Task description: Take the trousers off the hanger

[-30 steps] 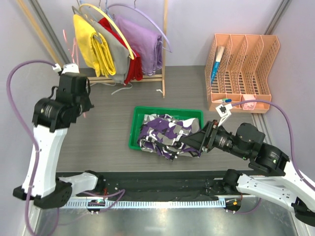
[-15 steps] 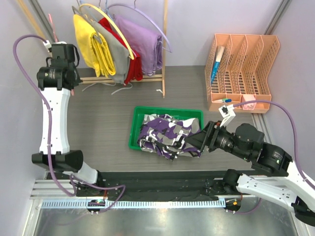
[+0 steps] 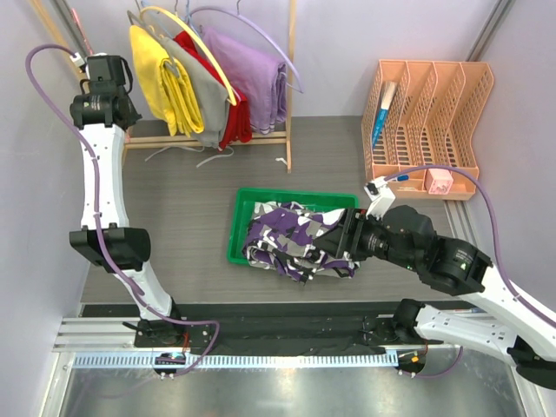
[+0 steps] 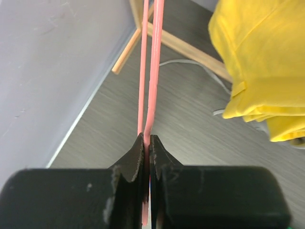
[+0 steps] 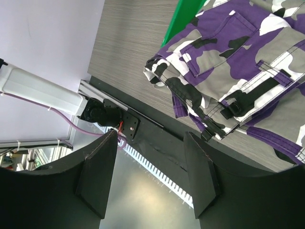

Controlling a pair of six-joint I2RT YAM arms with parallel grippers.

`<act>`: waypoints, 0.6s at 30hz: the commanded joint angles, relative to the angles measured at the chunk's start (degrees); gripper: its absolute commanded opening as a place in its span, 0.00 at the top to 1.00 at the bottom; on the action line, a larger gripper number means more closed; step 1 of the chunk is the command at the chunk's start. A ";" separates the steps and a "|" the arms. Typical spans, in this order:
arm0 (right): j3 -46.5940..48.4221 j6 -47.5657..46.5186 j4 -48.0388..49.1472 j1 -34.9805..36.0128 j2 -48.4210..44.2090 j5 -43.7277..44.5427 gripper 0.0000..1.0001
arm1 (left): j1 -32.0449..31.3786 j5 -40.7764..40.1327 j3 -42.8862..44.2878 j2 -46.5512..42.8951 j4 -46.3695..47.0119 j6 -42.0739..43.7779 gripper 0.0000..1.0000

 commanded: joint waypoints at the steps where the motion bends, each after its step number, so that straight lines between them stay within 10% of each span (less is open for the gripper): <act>1: 0.49 2.94 3.08 0.18 0.31 1.29 0.37 | -0.01 2.76 4.17 0.29 6.31 -2.13 1.00; 18: 2.77 2.07 4.40 0.26 4.52 0.77 0.38 | -0.80 3.56 9.19 5.75 13.60 0.95 1.00</act>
